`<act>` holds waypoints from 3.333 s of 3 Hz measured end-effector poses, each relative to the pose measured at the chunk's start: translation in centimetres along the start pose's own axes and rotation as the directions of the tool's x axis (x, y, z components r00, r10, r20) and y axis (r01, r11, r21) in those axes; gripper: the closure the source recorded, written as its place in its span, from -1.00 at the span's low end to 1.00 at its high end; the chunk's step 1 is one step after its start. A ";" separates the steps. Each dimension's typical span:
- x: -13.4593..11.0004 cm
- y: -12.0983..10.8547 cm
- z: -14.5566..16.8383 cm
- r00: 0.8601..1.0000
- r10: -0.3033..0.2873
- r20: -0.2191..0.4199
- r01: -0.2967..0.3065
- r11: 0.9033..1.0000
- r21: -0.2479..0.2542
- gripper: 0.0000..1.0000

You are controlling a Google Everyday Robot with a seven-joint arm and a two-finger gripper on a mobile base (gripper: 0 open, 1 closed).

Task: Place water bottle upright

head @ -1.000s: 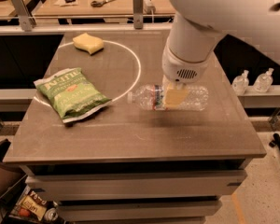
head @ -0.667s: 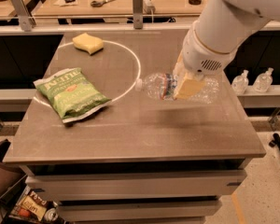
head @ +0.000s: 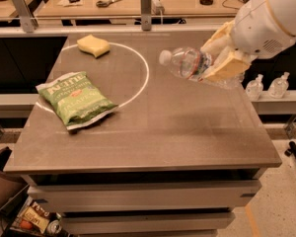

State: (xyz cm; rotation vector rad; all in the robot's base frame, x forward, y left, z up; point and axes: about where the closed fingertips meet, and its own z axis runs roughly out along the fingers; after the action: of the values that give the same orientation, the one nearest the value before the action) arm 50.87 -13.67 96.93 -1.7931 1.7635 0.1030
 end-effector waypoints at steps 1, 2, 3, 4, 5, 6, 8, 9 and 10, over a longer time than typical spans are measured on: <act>-0.1 -1.2 -1.8 0.991 -0.032 0.134 0.028 0.999 0.035 1.00; -0.2 -1.4 -2.6 0.958 -0.056 0.280 0.034 0.996 0.081 1.00; -0.8 -1.2 -3.1 0.948 -0.062 0.312 0.036 0.995 0.088 1.00; -0.8 -1.2 -3.1 0.949 -0.062 0.309 0.037 0.995 0.087 1.00; -1.3 -0.9 -3.1 0.925 -0.038 0.378 0.018 0.998 0.058 1.00; -2.6 0.3 -3.2 0.877 -0.009 0.481 -0.008 0.999 0.034 1.00; -4.3 3.3 -2.4 0.788 0.047 0.614 -0.079 0.997 0.024 1.00; -4.4 4.6 -0.3 0.720 0.087 0.689 -0.121 0.993 0.001 1.00; -4.3 5.8 1.7 0.664 0.135 0.736 -0.165 0.986 -0.032 1.00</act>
Offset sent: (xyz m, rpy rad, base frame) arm -0.0021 -0.0249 0.0395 0.4648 -0.1947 0.1526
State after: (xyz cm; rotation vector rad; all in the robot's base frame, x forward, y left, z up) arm 45.67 -8.62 95.40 -1.2788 1.2767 0.7560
